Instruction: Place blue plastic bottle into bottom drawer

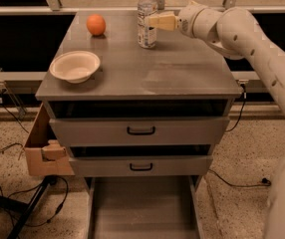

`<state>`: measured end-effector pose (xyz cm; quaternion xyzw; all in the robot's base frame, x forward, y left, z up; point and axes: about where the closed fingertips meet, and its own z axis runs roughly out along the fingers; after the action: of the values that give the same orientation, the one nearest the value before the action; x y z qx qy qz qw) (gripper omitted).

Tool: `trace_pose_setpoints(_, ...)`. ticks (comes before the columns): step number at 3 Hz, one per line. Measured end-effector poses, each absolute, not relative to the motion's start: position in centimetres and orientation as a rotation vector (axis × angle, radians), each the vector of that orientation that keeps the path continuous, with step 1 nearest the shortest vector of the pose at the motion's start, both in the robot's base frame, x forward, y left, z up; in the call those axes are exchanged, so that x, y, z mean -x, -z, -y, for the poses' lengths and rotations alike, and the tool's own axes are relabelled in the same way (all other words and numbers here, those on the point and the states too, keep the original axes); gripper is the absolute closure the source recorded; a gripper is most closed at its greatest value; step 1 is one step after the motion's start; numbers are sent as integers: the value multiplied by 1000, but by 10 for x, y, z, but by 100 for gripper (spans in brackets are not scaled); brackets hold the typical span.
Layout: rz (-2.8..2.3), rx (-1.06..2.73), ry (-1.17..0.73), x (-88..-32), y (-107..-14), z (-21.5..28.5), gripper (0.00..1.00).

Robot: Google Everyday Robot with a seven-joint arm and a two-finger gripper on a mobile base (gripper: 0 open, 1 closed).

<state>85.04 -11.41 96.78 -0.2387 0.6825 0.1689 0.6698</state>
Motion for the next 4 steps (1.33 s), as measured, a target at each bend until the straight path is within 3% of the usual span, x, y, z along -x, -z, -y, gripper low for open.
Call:
trace_pose_setpoints(3,-1538,595,-448,-894,-946,51,0)
trace_pose_setpoints(4,-1522,592,-494,-900,-940,31,14)
